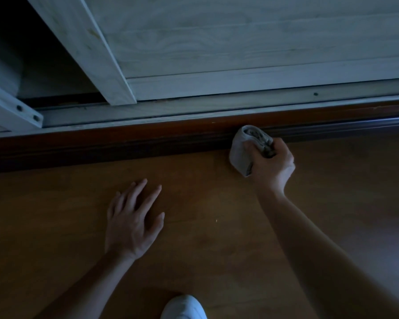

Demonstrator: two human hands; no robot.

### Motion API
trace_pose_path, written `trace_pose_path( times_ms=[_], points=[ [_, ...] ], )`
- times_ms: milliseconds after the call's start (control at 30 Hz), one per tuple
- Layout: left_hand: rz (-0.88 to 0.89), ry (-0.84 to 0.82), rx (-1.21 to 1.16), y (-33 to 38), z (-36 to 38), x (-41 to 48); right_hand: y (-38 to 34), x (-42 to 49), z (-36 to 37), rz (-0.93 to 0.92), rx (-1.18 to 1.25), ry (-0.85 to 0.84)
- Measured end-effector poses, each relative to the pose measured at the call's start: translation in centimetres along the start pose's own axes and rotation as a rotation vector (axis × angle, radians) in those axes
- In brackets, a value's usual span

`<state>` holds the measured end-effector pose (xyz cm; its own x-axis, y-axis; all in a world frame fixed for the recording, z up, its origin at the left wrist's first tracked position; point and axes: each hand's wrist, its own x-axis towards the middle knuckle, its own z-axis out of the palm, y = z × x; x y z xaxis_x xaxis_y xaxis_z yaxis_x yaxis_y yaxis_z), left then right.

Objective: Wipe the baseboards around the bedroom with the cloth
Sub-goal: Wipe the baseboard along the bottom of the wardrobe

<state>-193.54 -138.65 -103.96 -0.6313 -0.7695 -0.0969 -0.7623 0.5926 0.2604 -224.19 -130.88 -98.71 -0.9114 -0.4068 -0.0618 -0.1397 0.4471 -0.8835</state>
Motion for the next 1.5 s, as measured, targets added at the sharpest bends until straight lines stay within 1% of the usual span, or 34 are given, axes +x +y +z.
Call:
trace_pose_path(
  times_ms=[133,233,433,533,600,733,933,1100,1200,1300,1433,1500],
  points=[
    [0.002,-0.014,0.069,0.1,0.3,-0.1,0.4,1.0,-1.7,0.068,0.032,0.089],
    [-0.003,-0.021,0.113,0.2,0.5,0.0,-0.1,0.2,-1.1,0.104,0.090,0.126],
    [-0.001,0.002,0.125,0.3,0.6,0.0,-1.5,-3.1,3.2,0.090,0.160,0.000],
    [-0.011,0.007,0.120,0.4,0.6,0.0,-2.1,-4.3,5.2,0.033,0.125,-0.104],
    [-0.012,0.012,0.112,0.4,0.6,0.0,-2.2,-4.5,5.6,0.011,0.111,-0.132],
    [-0.011,0.016,0.099,0.4,0.5,0.0,-1.6,-3.1,3.8,-0.021,0.052,-0.103],
    [-0.010,0.003,0.097,0.3,0.6,-0.1,-0.2,0.1,-0.6,0.004,0.016,-0.012],
    [-0.010,0.004,0.106,0.4,0.5,-0.1,1.1,2.0,-3.0,0.101,0.017,0.062],
    [-0.019,0.006,0.111,0.4,0.5,-0.1,1.8,2.7,-3.5,0.121,-0.013,0.086],
    [-0.026,0.009,0.111,0.4,0.6,-0.1,1.9,2.5,-3.5,0.132,-0.014,0.070],
    [-0.034,-0.001,0.119,0.4,0.6,-0.1,1.9,2.5,-4.1,0.143,-0.040,-0.031],
    [-0.032,-0.009,0.128,0.3,0.7,-0.1,1.9,2.7,-4.7,0.141,-0.041,-0.027]
  ],
)
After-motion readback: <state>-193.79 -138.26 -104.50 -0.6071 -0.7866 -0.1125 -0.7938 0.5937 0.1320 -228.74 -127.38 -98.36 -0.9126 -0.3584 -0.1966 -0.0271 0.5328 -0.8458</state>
